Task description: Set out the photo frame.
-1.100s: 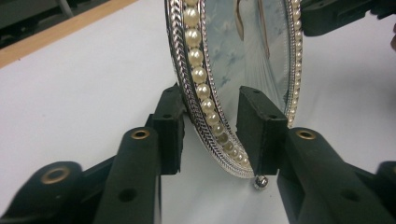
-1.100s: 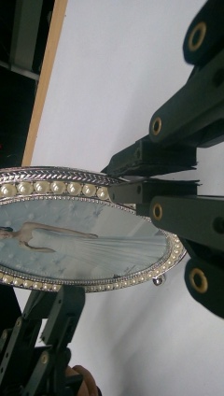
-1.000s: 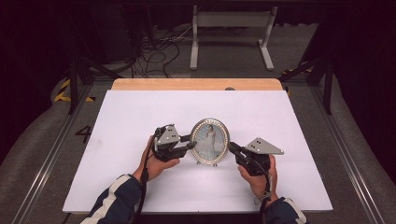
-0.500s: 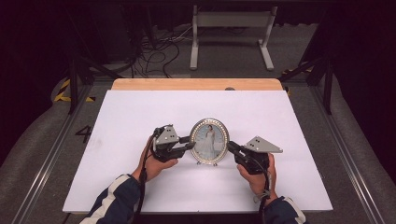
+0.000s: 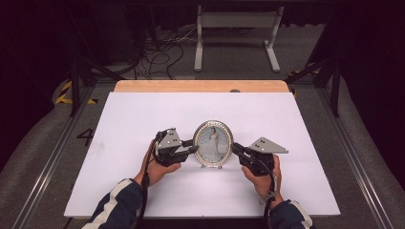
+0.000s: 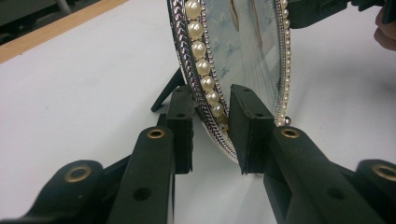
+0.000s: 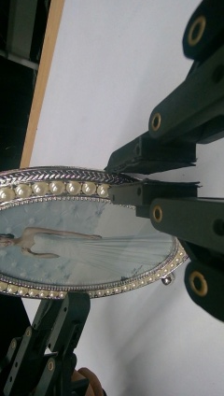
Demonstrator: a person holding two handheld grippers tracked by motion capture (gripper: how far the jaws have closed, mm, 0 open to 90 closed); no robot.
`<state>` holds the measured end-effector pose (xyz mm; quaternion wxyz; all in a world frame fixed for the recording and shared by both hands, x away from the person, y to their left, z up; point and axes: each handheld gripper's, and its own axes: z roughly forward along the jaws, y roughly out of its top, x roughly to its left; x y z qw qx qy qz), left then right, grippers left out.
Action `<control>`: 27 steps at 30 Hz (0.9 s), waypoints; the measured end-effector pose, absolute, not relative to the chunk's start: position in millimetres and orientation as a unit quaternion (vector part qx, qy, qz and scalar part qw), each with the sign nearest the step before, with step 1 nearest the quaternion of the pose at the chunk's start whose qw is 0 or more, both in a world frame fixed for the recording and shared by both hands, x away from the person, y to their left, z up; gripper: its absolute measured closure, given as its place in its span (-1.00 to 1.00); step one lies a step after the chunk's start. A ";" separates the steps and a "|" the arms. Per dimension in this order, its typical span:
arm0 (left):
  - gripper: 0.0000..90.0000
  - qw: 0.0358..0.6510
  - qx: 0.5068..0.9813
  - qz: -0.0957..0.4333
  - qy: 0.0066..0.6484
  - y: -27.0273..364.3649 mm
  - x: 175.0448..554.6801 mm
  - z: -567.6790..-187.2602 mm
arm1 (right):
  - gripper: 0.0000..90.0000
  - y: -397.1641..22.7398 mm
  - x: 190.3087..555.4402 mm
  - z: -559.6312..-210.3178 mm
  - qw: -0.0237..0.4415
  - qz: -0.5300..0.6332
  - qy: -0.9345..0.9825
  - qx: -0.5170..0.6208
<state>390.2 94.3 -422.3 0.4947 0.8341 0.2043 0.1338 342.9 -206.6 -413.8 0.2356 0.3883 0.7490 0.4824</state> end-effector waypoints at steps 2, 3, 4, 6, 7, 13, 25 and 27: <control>0.59 0.495 0.834 0.134 0.203 94.0 390.4 -422.3 | 0.85 -206.7 342.8 -413.8 0.236 0.482 0.749 0.388; 0.58 0.495 0.834 0.134 0.203 93.8 390.6 -422.5 | 0.85 -206.7 342.9 -413.8 0.236 0.482 0.750 0.387; 0.59 0.496 0.834 0.134 0.204 93.7 390.7 -422.6 | 0.85 -206.8 342.8 -413.7 0.236 0.481 0.750 0.387; 0.58 0.495 0.834 0.134 0.203 93.6 390.6 -422.6 | 0.85 -206.7 342.8 -413.6 0.237 0.480 0.751 0.387; 0.58 0.495 0.834 0.135 0.203 93.6 390.6 -422.5 | 0.85 -206.7 342.8 -413.6 0.238 0.480 0.751 0.386; 0.58 0.495 0.834 0.137 0.200 93.3 390.2 -422.4 | 0.85 -205.7 342.0 -412.6 0.246 0.472 0.757 0.378; 0.53 0.481 0.843 0.148 0.190 94.5 387.0 -422.7 | 0.82 -203.1 339.9 -411.7 0.271 0.451 0.767 0.368; 0.53 0.482 0.842 0.147 0.192 95.4 387.0 -422.6 | 0.81 -203.1 339.8 -411.7 0.272 0.449 0.768 0.366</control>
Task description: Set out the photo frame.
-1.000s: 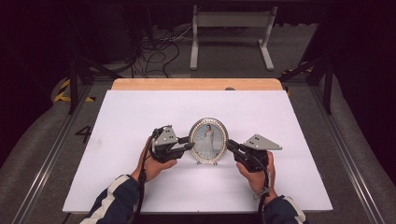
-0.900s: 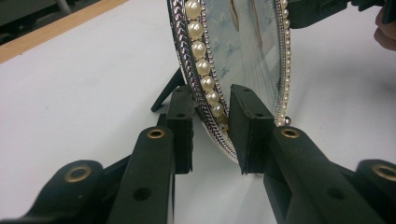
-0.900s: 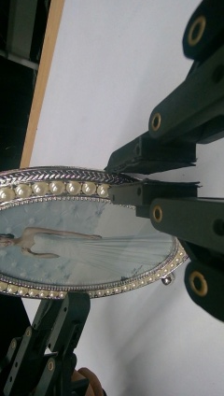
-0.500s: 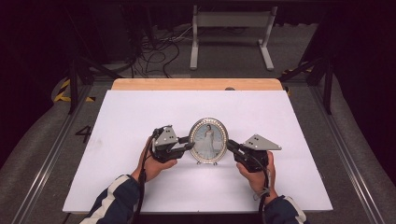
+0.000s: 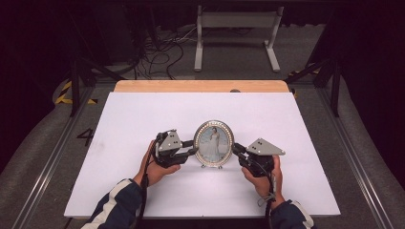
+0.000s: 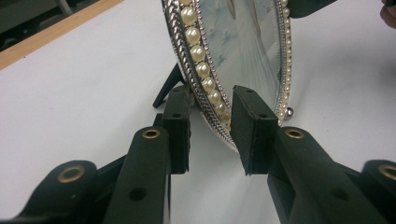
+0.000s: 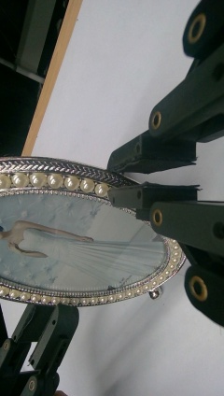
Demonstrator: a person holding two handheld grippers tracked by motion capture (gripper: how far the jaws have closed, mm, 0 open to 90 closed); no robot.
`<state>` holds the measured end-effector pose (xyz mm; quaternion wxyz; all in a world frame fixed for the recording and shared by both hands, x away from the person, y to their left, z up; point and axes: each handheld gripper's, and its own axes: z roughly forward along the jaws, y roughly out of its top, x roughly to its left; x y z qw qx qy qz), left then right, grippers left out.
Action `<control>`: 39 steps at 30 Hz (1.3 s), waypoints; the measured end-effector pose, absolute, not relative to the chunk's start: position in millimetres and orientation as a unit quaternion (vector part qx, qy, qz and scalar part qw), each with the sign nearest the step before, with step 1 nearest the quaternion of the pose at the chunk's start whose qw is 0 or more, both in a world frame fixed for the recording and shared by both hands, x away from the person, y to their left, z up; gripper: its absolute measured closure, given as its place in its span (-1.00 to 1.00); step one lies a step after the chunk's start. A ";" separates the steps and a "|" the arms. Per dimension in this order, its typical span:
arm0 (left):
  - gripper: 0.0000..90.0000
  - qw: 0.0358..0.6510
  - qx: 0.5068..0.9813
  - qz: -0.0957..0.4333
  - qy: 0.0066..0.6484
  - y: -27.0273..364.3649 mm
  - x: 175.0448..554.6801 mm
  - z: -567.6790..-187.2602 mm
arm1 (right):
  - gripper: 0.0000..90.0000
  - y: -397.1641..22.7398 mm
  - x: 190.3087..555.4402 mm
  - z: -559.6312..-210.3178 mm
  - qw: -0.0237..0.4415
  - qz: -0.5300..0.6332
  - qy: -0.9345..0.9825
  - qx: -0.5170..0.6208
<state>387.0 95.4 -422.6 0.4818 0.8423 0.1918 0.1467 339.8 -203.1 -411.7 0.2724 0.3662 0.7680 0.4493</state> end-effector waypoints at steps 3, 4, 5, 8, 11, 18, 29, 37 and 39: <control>0.53 0.478 0.844 0.150 0.190 95.5 386.3 -422.4 | 0.79 -202.8 339.4 -411.4 0.272 0.449 0.769 0.365; 0.53 0.477 0.845 0.151 0.189 95.5 386.0 -422.4 | 0.79 -202.9 339.3 -411.3 0.273 0.448 0.770 0.364; 0.54 0.476 0.846 0.152 0.188 95.4 385.7 -422.5 | 0.79 -202.8 339.0 -411.1 0.273 0.448 0.770 0.363; 0.55 0.472 0.848 0.154 0.186 95.3 384.8 -422.5 | 0.76 -202.4 337.9 -410.6 0.274 0.446 0.772 0.361; 0.56 0.468 0.849 0.160 0.183 95.3 383.7 -422.1 | 0.70 -201.9 337.2 -410.2 0.276 0.443 0.774 0.358; 0.61 0.461 0.854 0.160 0.180 95.3 382.5 -422.4 | 0.58 -200.6 335.6 -409.4 0.274 0.440 0.778 0.355; 0.61 0.462 0.853 0.160 0.182 94.9 382.3 -423.0 | 0.40 -197.1 331.2 -407.4 0.275 0.432 0.786 0.347; 0.29 0.483 0.842 0.130 0.202 93.7 389.3 -427.9 | 0.36 -198.7 332.9 -407.1 0.275 0.434 0.785 0.347; 0.25 0.482 0.843 0.117 0.209 90.5 391.9 -431.4 | 0.35 -201.3 334.0 -406.6 0.272 0.438 0.781 0.352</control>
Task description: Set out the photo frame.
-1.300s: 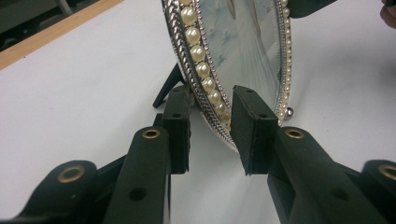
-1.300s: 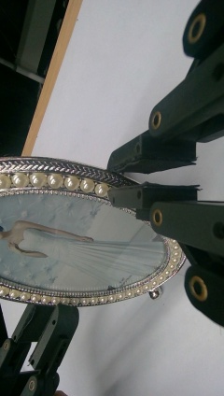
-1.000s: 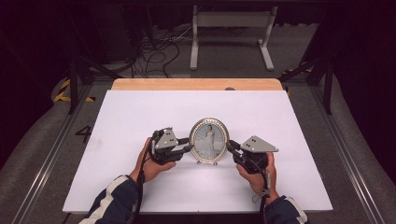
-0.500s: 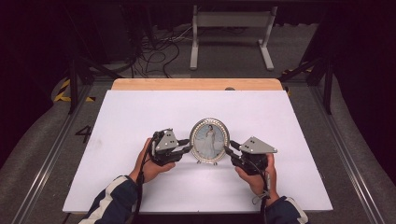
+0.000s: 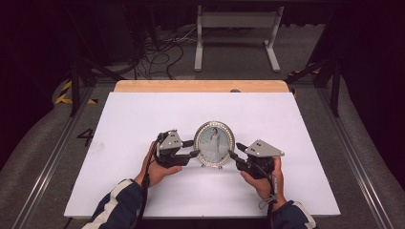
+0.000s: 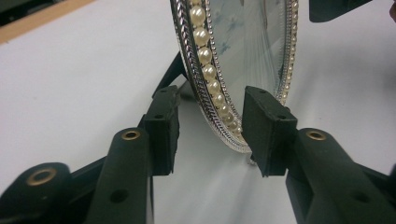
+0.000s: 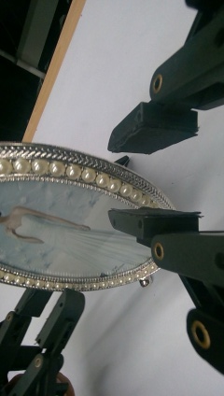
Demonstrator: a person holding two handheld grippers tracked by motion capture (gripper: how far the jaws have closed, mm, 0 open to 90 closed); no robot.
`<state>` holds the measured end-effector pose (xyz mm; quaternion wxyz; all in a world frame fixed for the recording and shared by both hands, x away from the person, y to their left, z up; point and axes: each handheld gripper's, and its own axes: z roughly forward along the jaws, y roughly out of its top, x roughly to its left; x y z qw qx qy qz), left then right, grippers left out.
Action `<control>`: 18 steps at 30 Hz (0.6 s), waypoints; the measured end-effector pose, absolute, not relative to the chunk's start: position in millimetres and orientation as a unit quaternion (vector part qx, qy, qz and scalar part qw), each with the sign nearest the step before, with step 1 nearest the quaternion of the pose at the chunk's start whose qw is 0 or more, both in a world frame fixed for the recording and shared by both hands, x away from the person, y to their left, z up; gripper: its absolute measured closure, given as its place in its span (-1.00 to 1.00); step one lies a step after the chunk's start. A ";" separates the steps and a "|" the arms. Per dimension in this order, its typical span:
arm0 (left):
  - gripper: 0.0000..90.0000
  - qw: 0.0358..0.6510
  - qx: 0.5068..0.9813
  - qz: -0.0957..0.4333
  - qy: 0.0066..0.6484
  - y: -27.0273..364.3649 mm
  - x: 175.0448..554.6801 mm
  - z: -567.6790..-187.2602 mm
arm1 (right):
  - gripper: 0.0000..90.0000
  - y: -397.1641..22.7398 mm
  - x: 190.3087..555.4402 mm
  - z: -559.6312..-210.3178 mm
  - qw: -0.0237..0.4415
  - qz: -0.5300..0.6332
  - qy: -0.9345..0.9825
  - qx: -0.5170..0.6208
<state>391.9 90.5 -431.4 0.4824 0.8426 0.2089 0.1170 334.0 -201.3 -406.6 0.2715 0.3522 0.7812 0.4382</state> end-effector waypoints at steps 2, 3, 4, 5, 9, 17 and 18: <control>0.28 0.482 0.844 0.113 0.205 89.3 391.6 -432.3 | 0.35 -202.0 333.9 -406.6 0.271 0.438 0.781 0.354; 0.29 0.480 0.845 0.115 0.204 89.0 391.3 -432.6 | 0.34 -202.8 333.6 -406.8 0.270 0.438 0.781 0.354; 0.28 0.478 0.846 0.118 0.204 89.3 390.9 -432.4 | 0.34 -203.0 333.5 -406.8 0.270 0.438 0.781 0.355; 0.29 0.482 0.845 0.115 0.204 91.0 390.3 -431.8 | 0.32 -204.0 333.1 -406.5 0.271 0.437 0.782 0.353; 0.29 0.481 0.844 0.122 0.203 94.1 389.2 -429.6 | 0.28 -204.9 332.5 -406.8 0.270 0.436 0.784 0.350; 0.22 0.470 0.850 0.148 0.185 97.2 381.0 -425.1 | 0.14 -209.6 331.9 -408.5 0.277 0.419 0.794 0.343; 0.21 0.468 0.851 0.152 0.184 98.9 379.9 -424.3 | 0.11 -209.8 331.9 -408.7 0.277 0.416 0.796 0.341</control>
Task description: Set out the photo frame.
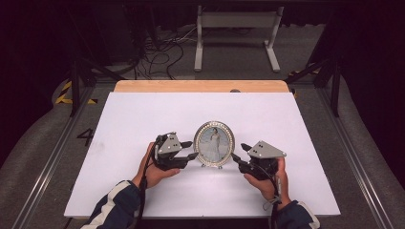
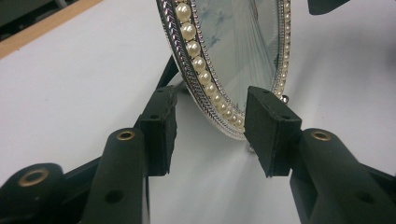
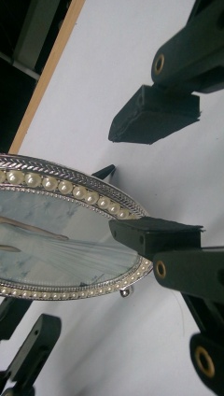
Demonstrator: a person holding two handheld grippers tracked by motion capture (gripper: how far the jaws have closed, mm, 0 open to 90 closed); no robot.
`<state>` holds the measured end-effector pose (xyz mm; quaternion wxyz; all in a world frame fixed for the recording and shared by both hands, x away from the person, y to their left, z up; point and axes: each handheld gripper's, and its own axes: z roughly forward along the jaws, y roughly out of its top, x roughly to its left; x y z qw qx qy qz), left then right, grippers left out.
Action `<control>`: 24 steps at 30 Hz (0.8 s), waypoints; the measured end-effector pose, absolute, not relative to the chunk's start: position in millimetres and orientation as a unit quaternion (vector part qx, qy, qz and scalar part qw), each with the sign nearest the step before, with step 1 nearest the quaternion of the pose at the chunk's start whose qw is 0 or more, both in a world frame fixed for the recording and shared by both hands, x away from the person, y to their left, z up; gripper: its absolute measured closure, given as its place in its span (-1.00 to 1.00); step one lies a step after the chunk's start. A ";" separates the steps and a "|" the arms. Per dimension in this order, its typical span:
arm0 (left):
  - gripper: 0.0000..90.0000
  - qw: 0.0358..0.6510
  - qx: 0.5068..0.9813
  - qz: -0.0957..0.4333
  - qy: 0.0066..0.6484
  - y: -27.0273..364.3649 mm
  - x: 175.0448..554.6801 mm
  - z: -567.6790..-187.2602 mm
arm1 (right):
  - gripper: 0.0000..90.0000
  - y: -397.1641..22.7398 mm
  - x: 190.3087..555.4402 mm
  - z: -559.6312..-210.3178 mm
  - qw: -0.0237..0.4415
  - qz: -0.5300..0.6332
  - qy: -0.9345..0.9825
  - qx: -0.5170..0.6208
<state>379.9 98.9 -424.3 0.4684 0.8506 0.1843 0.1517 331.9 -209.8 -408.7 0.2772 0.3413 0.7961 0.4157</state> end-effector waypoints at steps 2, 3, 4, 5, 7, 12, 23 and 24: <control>0.16 0.467 0.851 0.156 0.182 102.6 377.6 -423.5 | 0.04 -210.2 331.6 -409.4 0.280 0.408 0.801 0.336; 0.16 0.464 0.852 0.162 0.182 105.1 376.0 -423.3 | 0.02 -210.4 331.3 -409.8 0.281 0.405 0.803 0.335; 0.15 0.462 0.853 0.165 0.181 107.2 374.9 -423.2 | -0.01 -211.3 330.7 -410.7 0.283 0.401 0.806 0.331; 0.14 0.460 0.853 0.167 0.181 109.5 373.9 -423.2 | -0.03 -212.3 330.2 -411.3 0.282 0.399 0.808 0.328; 0.11 0.460 0.853 0.168 0.182 111.7 372.8 -423.2 | -0.07 -214.1 329.4 -412.5 0.284 0.395 0.810 0.328; 0.03 0.448 0.857 0.178 0.182 121.2 367.3 -423.7 | -0.14 -218.3 328.9 -413.0 0.286 0.393 0.810 0.329; -0.16 0.424 0.864 0.200 0.186 142.6 355.3 -426.7 | -0.25 -214.8 328.2 -413.6 0.288 0.387 0.819 0.312; -0.20 0.419 0.866 0.202 0.185 146.8 353.2 -427.5 | -0.27 -213.7 328.3 -414.7 0.287 0.385 0.821 0.309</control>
